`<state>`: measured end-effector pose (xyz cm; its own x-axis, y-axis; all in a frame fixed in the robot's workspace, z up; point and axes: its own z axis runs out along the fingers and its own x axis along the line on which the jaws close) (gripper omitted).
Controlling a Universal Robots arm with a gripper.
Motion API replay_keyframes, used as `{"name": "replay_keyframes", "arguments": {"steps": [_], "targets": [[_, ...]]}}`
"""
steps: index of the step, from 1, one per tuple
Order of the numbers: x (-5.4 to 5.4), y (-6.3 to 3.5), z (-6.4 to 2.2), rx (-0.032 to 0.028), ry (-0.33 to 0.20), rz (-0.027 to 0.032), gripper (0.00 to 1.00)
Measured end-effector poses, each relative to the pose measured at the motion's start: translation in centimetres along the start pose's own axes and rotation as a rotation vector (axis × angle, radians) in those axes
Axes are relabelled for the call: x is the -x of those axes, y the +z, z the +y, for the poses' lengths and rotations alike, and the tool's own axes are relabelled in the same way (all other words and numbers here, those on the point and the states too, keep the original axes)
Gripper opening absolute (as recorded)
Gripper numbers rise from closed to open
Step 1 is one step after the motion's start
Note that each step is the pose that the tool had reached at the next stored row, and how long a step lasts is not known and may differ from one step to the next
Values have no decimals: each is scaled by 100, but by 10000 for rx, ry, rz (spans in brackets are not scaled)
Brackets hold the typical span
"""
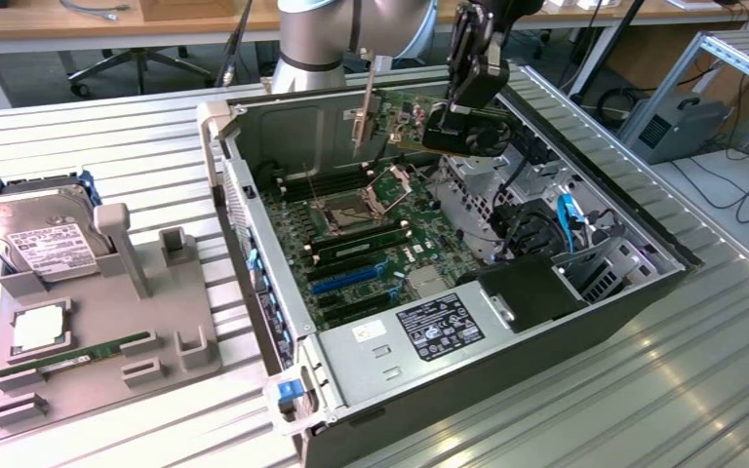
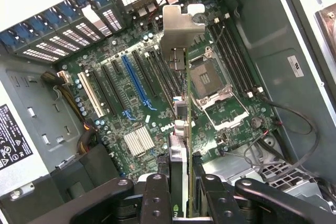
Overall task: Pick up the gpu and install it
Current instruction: 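Insert the gpu into the slot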
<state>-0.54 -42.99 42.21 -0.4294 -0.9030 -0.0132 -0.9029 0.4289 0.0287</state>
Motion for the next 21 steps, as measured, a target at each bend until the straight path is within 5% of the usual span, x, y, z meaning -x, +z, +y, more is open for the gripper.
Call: {"name": "replay_keyframes", "arguments": {"steps": [21], "targets": [[0, 4, 0, 6, -441, 13, 27]]}}
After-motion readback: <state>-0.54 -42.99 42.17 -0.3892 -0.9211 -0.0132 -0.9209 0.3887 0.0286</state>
